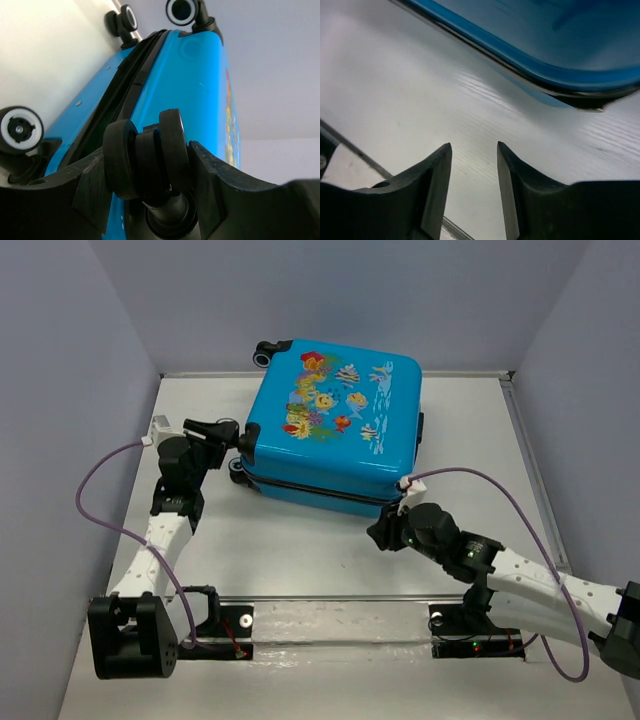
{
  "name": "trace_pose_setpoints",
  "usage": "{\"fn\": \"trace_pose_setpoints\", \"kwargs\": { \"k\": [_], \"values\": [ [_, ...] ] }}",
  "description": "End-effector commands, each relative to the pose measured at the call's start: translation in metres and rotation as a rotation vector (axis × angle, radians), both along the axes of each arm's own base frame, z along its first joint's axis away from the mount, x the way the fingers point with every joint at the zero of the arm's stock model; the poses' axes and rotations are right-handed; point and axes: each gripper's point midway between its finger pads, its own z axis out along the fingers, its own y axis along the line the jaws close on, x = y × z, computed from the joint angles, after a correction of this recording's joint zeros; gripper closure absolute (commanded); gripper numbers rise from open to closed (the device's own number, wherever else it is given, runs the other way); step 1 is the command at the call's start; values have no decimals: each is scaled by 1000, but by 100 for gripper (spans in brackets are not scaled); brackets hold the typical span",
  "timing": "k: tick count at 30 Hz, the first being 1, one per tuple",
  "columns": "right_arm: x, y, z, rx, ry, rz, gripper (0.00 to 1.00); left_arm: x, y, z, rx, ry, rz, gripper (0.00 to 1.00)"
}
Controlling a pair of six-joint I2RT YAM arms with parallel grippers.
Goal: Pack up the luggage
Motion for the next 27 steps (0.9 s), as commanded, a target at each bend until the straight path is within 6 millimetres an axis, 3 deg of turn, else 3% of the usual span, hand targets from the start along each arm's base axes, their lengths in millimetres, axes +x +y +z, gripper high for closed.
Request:
{"fn": "trace_pose_setpoints", "kwargs": {
  "k": [1,6,11,17,19,27],
  "values": [
    [12,-40,-19,-113,96,-185,46,12,2,91,195,-223,-51,94],
    [24,-60,-29,-100,143,-301,45,20,24,92,213,-196,-6,94],
    [42,-82,-10,-80,60,-384,45,24,31,66,214,-134,-2,94],
    [68,-62,16,-29,-94,-272,45,27,27,40,182,-88,-25,94],
    [70,-56,12,-19,-85,-243,46,28,26,38,177,-85,-29,94],
    [81,-47,31,0,-173,-172,50,25,17,50,152,-116,-70,94]
  ]
}}
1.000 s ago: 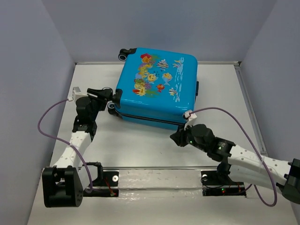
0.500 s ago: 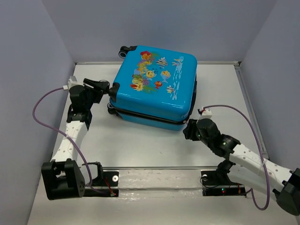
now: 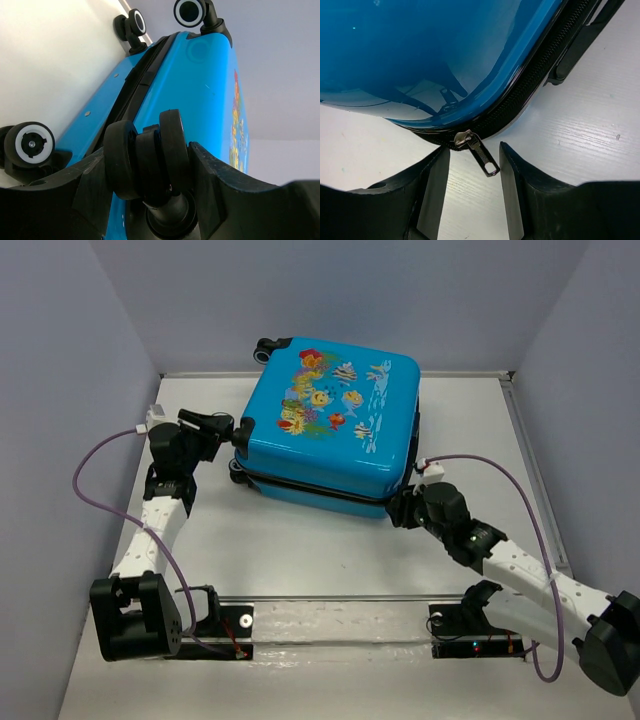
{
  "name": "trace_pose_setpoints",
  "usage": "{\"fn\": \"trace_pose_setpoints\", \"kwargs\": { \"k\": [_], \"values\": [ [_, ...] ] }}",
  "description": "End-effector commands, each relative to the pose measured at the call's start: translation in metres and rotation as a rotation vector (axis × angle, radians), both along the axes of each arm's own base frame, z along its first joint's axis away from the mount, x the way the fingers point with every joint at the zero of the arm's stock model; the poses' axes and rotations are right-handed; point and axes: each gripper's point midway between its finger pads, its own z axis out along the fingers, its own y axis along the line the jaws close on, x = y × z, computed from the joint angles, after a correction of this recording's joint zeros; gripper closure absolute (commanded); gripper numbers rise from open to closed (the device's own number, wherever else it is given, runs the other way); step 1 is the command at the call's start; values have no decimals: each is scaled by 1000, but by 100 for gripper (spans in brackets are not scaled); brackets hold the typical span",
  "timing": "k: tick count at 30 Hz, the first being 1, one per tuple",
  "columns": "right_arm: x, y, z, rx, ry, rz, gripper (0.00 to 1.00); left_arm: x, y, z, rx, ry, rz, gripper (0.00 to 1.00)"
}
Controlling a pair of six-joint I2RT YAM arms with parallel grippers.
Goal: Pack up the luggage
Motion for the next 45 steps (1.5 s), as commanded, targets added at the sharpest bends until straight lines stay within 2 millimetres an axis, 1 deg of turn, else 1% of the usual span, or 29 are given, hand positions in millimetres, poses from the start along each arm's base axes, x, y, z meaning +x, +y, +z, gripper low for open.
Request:
{"fn": "trace_pose_setpoints", "kwargs": {
  "k": [1,5,6,8,10,11,14,17,18,21,22,23,24,27,28,29,30,33,35,36,37,38,39,40,41,42,43,44,45],
  "values": [
    [18,17,37,85,-134,79,50,1,-3,44,103,-181,-61,94],
    [19,14,34,101,-120,72,52,-5,-9,52,86,-195,-87,94],
    [18,14,35,109,-124,70,63,-8,-11,54,85,-198,-95,94],
    [16,15,40,125,-133,75,73,-11,-13,56,75,-205,-104,94],
    [13,16,43,149,-133,78,90,-14,-15,57,81,-206,-110,94],
    [11,18,43,160,-128,94,93,-15,-14,55,87,-201,-105,94],
    [-3,35,36,195,-70,199,93,-16,-13,34,91,-162,-99,94],
    [-25,55,32,245,-39,302,93,-20,-24,6,41,-122,-136,94],
    [-38,68,32,239,-45,351,93,-21,-32,4,27,-127,-153,94],
    [-40,78,30,133,-115,326,93,-21,-38,-8,26,-112,-150,94],
    [-44,88,37,95,-157,323,93,-25,-53,-12,27,-107,-187,94],
    [-44,91,27,48,-158,320,93,-26,-56,-16,28,-100,-189,94],
    [-39,99,17,-23,-149,324,93,-26,-59,-26,29,-85,-189,94],
    [-29,112,-6,-205,-132,278,93,-31,-65,-41,4,-65,-212,94],
    [-19,102,-8,-252,-125,189,93,-32,-65,-43,0,-63,-211,94],
    [-15,98,-7,-267,-124,155,93,-33,-65,-45,3,-63,-210,94],
    [-10,97,0,-247,-131,128,93,-36,-66,-45,8,-67,-211,94],
    [-8,100,20,-126,-113,169,93,-40,-66,-44,16,-77,-219,94],
    [-11,114,45,-10,-134,271,93,-44,-69,-41,13,-89,-229,94],
    [-13,120,49,-4,-143,309,93,-45,-71,-40,14,-93,-228,94],
    [-25,142,61,46,-137,421,93,-47,-77,-36,19,-104,-244,94],
    [-32,157,50,28,-110,461,93,-47,-76,-35,28,-108,-236,94],
    [-46,173,48,16,-107,499,93,-47,-75,-34,25,-112,-233,94],
    [-44,178,43,7,-90,497,93,-47,-75,-34,25,-113,-229,94],
    [-52,197,36,-8,-69,536,93,-46,-74,-31,29,-120,-227,94],
    [-51,191,27,-50,-33,509,93,-43,-72,-24,36,-128,-221,94],
    [-46,186,27,-68,-33,474,93,-43,-68,-18,48,-143,-215,94],
    [-40,172,26,-116,-45,420,93,-41,-66,-10,58,-158,-207,94],
    [-37,152,40,-110,-57,392,93,-41,-62,-1,86,-168,-195,94]
  ]
}}
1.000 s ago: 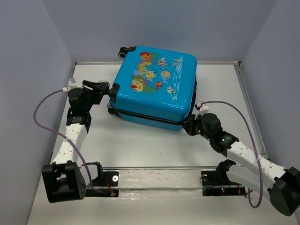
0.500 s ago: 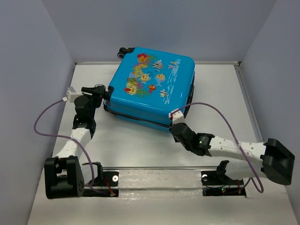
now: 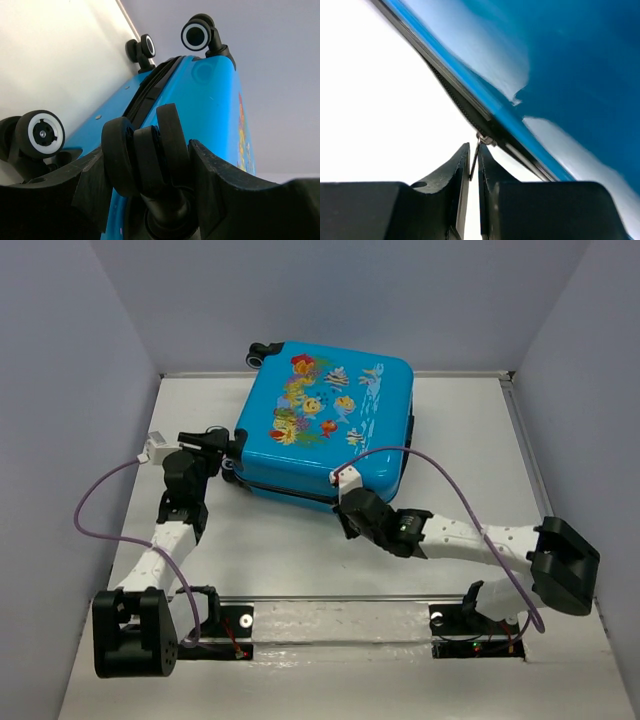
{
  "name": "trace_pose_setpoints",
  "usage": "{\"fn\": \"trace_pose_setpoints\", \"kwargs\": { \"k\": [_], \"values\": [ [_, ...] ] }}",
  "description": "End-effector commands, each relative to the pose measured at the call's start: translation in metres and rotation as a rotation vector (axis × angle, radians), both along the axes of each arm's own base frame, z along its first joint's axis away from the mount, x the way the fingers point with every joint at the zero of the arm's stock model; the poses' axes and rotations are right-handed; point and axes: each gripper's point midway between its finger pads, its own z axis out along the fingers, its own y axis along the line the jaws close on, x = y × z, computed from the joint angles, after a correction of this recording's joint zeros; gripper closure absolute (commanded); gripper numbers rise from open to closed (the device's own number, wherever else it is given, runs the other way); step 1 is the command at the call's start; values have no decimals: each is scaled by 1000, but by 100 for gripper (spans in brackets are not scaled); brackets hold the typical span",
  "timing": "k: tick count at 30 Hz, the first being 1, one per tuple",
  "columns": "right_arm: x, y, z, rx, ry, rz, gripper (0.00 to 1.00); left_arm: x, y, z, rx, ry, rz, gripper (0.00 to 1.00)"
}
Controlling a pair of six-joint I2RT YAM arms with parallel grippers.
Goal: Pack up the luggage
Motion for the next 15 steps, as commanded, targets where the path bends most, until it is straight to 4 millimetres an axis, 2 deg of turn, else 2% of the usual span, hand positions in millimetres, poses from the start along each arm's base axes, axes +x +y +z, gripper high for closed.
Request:
{"fn": "trace_pose_setpoints", "kwargs": {
  "k": [1,3,4,5,6,8,9,10,11,13,15],
  "values": [
    [-11,15,61,190,-30,76,93,-27,-71,31,123,-67,-364,94],
    [-14,8,87,301,-37,93,93,-30,-77,33,126,-73,-381,94],
    [-18,13,100,346,-38,123,93,-32,-82,33,118,-73,-387,94],
    [-21,22,101,366,-19,152,93,-33,-88,32,112,-72,-400,94],
    [-23,46,91,389,-3,193,93,-37,-102,28,106,-68,-435,94],
    [-25,72,74,415,26,252,93,-42,-116,25,88,-64,-471,94],
    [-23,90,80,472,18,270,93,-49,-130,26,77,-70,-509,94],
    [-26,103,75,478,23,288,93,-52,-137,26,79,-73,-527,94],
    [-27,116,53,445,38,293,93,-56,-143,26,83,-74,-543,94],
    [-25,127,51,438,0,286,93,-63,-148,25,121,-56,-557,94],
    [-24,126,48,434,3,276,93,-68,-143,19,125,-45,-541,94]
  ]
}}
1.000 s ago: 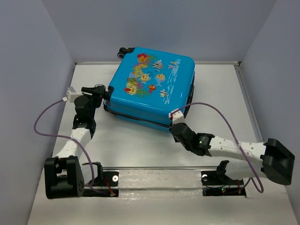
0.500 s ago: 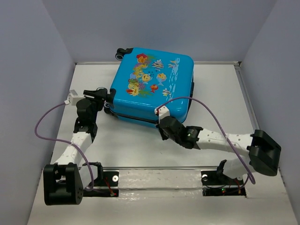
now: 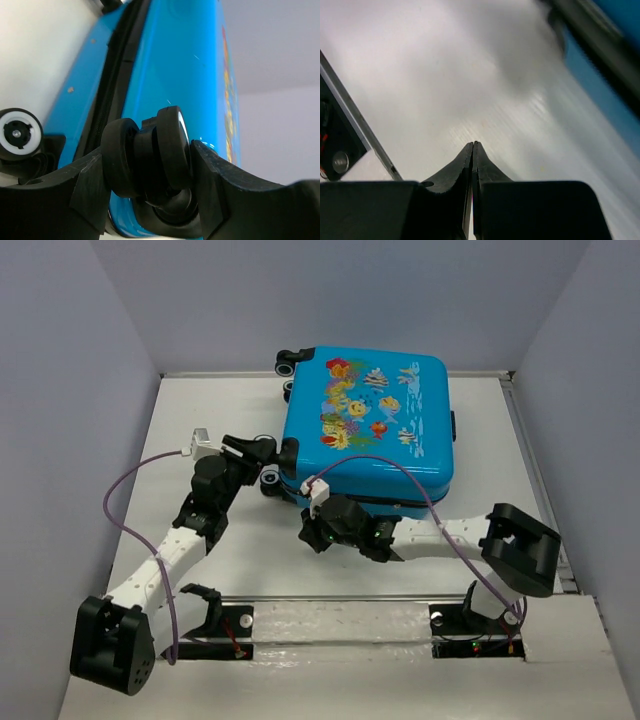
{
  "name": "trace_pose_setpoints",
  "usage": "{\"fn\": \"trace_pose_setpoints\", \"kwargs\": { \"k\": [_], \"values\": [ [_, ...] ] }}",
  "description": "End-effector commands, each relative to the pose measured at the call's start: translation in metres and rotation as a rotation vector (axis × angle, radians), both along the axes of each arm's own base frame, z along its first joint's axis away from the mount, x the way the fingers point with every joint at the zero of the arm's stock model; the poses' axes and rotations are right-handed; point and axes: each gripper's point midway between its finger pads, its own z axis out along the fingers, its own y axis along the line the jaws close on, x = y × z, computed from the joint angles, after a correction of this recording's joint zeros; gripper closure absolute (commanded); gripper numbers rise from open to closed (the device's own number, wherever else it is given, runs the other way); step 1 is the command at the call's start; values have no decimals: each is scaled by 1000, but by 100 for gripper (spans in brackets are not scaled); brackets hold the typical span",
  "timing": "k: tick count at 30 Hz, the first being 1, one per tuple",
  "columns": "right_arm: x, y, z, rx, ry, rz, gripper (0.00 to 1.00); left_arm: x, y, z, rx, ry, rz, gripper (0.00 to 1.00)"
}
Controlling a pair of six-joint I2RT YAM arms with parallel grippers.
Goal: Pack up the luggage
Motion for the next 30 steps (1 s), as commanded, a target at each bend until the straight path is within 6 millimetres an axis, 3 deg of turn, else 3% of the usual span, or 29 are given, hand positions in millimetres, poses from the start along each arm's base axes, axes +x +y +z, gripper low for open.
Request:
{"fn": "trace_pose_setpoints", "kwargs": {
  "k": [1,2,5,7,8,9,10,13,18,19,25,27,29,30],
  "values": [
    [-6,21,40,153,-66,20,93,-36,-39,16,160,-117,-252,94],
    [-9,11,48,167,-73,9,93,-37,-36,15,177,-113,-244,94],
    [-13,-32,27,82,-38,-88,93,-43,-30,15,207,-122,-234,94],
    [-20,-63,33,87,-5,-159,91,-43,-26,14,226,-125,-220,94],
    [-16,-80,31,70,-11,-229,87,-43,-26,14,229,-127,-217,94],
    [-23,-103,11,2,43,-281,75,-42,-24,13,231,-127,-208,94],
    [-22,-119,21,15,31,-338,68,-42,-24,14,234,-130,-207,94],
    [-27,-158,11,-66,93,-451,43,-39,-20,17,235,-145,-181,94],
    [-24,-205,9,-111,160,-607,36,-26,-11,32,247,-174,-117,94],
    [-15,-218,8,-112,173,-654,36,-22,-6,34,240,-178,-97,94],
    [13,-260,23,-69,105,-821,37,-12,-1,37,234,-184,-73,94],
    [21,-260,29,-45,54,-828,37,-10,-2,33,235,-176,-74,94],
    [33,-243,37,41,-17,-758,38,-10,-4,26,224,-169,-84,94],
    [40,-233,50,123,-54,-741,40,-11,-6,22,221,-166,-93,94]
  ]
}}
